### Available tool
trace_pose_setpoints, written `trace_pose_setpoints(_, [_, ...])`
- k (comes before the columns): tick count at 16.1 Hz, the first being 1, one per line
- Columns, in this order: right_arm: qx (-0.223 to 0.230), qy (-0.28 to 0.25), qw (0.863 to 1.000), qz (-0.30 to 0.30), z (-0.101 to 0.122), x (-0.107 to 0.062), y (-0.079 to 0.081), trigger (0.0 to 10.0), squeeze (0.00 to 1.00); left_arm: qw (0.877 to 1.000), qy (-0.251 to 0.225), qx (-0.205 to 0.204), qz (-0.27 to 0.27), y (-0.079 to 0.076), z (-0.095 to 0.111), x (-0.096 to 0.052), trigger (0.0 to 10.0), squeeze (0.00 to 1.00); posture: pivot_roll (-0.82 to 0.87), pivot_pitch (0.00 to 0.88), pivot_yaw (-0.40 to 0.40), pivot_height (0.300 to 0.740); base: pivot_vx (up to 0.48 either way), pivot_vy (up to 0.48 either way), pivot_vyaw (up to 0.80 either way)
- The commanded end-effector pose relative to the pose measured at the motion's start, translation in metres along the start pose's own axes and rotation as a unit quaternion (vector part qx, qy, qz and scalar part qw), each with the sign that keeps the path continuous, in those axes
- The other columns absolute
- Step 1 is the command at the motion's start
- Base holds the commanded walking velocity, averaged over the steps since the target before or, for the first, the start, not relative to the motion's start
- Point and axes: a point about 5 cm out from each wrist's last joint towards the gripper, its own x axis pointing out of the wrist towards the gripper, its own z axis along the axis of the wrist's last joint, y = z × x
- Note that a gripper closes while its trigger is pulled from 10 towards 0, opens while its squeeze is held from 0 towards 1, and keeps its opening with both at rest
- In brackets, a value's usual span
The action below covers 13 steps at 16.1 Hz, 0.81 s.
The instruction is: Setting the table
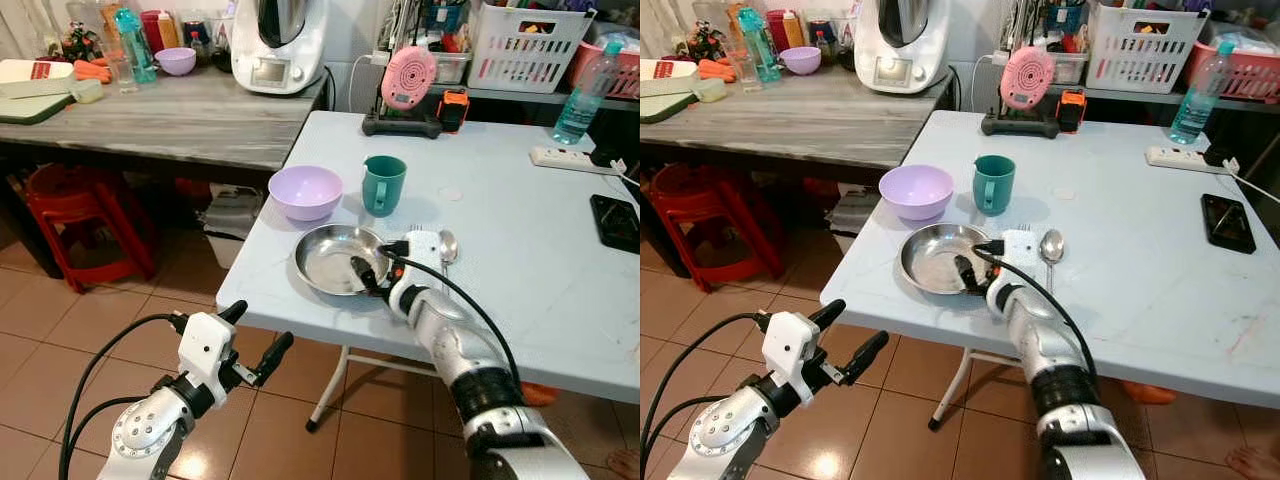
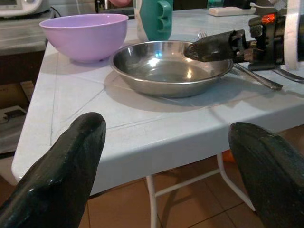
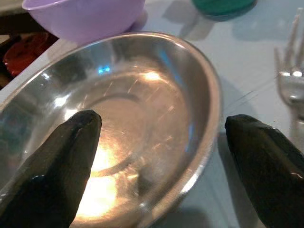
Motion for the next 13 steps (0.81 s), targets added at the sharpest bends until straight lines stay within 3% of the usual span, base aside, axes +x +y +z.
trace_pose_setpoints(1, [0.005, -0.001, 1.000, -0.003, 0.005, 0.003, 0.002, 0.0, 0.00, 1.000, -0.005, 0.010, -0.006, -0.001, 0.003, 0.002, 10.0, 0.00, 0.08, 0.000, 0.010, 0.740, 0.000, 0.000, 0.00])
trace_pose_setpoints(3, [0.014, 0.030, 0.999, -0.019, -0.006, 0.005, 0.000, 0.0, 0.00, 1.000, -0.006, 0.010, -0.007, -0.002, 0.003, 0.002, 10.0, 0.00, 0.09, 0.000, 0.004, 0.740, 0.000, 0.000, 0.00])
trace_pose_setpoints(13, [0.025, 0.045, 0.999, -0.017, -0.010, 0.007, -0.003, 0.0, 0.00, 1.000, -0.007, 0.008, -0.015, -0.003, 0.004, 0.003, 10.0, 0.00, 0.09, 0.000, 0.009, 0.740, 0.000, 0.000, 0.00])
